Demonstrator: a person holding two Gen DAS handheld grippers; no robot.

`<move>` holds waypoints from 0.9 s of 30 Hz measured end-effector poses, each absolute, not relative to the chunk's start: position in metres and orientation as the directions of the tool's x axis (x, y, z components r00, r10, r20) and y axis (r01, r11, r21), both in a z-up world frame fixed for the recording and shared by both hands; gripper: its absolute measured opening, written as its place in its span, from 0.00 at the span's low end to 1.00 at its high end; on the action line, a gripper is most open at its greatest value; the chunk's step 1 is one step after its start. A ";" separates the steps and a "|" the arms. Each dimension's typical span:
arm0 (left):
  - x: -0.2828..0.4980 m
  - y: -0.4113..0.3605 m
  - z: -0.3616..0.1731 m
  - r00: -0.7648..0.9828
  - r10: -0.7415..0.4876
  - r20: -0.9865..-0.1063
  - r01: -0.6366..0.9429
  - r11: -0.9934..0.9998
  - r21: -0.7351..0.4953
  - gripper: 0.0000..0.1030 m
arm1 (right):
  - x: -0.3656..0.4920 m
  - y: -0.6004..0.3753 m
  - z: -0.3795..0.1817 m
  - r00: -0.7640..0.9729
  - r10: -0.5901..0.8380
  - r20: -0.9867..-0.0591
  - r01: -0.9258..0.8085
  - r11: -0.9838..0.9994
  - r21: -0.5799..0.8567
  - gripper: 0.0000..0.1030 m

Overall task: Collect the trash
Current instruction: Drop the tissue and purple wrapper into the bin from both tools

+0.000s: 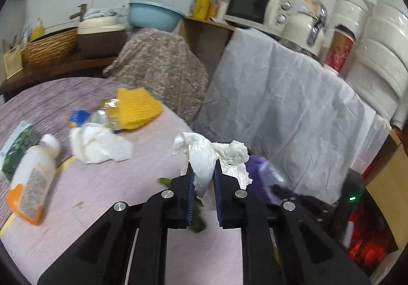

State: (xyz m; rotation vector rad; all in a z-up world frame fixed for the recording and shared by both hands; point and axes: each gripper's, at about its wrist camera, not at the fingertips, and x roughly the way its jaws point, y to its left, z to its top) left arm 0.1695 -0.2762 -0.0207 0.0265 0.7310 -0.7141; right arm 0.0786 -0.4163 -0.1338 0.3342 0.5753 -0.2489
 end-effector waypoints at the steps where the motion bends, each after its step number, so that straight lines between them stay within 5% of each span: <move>1: 0.171 -0.287 -0.025 0.508 -0.587 -0.630 0.614 0.760 -0.214 0.14 | 0.082 -0.420 -0.142 0.804 -0.137 -0.579 0.327 0.915 0.237 0.07; 7: 0.173 -0.355 -0.049 0.444 -0.554 -0.704 0.658 0.735 -0.163 0.14 | 0.098 -0.442 -0.183 0.757 -0.163 -0.633 0.391 0.889 0.239 0.14; 12: 0.179 -0.397 -0.077 0.385 -0.511 -0.769 0.665 0.731 -0.152 0.14 | 0.081 -0.450 -0.195 0.750 -0.220 -0.623 0.446 0.864 0.233 0.54; 17: 0.180 -0.424 -0.097 0.365 -0.470 -0.803 0.671 0.731 -0.123 0.15 | 0.055 -0.464 -0.196 0.717 -0.290 -0.634 0.527 0.821 0.221 0.62; 19: 0.180 -0.430 -0.103 0.351 -0.471 -0.809 0.673 0.728 -0.132 0.21 | 0.043 -0.468 -0.198 0.704 -0.318 -0.636 0.559 0.800 0.219 0.62; 23: 0.177 -0.438 -0.106 0.357 -0.464 -0.811 0.679 0.725 -0.116 0.57 | 0.025 -0.476 -0.201 0.687 -0.337 -0.644 0.586 0.781 0.216 0.63; 27: 0.173 -0.428 -0.098 0.359 -0.485 -0.797 0.678 0.722 -0.134 0.63 | 0.014 -0.481 -0.199 0.683 -0.337 -0.648 0.602 0.763 0.237 0.63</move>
